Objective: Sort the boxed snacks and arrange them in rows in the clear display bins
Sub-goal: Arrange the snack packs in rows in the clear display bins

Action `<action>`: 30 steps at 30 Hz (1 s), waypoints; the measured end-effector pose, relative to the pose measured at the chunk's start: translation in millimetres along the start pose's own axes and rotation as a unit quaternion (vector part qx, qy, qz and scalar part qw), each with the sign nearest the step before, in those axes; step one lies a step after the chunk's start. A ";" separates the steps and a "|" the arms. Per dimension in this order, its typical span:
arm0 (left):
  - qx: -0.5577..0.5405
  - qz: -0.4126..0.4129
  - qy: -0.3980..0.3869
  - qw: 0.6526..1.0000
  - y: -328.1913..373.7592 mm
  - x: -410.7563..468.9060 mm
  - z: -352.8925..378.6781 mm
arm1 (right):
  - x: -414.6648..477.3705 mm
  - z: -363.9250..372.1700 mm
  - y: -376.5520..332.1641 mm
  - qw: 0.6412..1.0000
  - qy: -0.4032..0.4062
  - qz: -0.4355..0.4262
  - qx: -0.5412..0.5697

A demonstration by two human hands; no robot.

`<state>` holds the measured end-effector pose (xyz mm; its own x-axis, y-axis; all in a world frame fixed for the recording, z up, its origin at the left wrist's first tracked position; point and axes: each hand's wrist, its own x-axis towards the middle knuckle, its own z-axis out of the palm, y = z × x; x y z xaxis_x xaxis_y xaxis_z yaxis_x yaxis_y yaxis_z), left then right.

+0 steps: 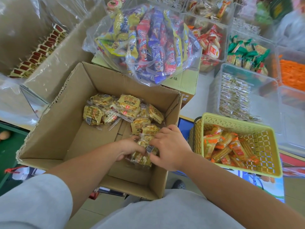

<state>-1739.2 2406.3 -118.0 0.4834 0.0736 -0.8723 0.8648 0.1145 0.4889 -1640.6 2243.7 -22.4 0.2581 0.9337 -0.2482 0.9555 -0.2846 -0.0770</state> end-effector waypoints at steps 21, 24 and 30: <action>-0.033 -0.006 -0.057 0.998 11.0 -27.6 -10.1 | 0.3 4.5 2.3 1.000 0.002 -0.001 0.002; -0.015 -0.023 -0.047 0.999 7.8 -35.9 -23.8 | -1.1 4.5 3.3 1.000 0.008 -0.001 0.024; -0.100 0.025 -0.001 0.995 4.3 -66.6 -59.2 | -4.6 8.2 4.4 0.997 0.053 0.000 0.051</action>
<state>-1775.8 2460.6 -57.3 0.5256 0.0831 -0.8467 0.7954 0.3053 0.5237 -1638.7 2236.4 -29.5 0.2763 0.9501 -0.1450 0.9378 -0.2995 -0.1754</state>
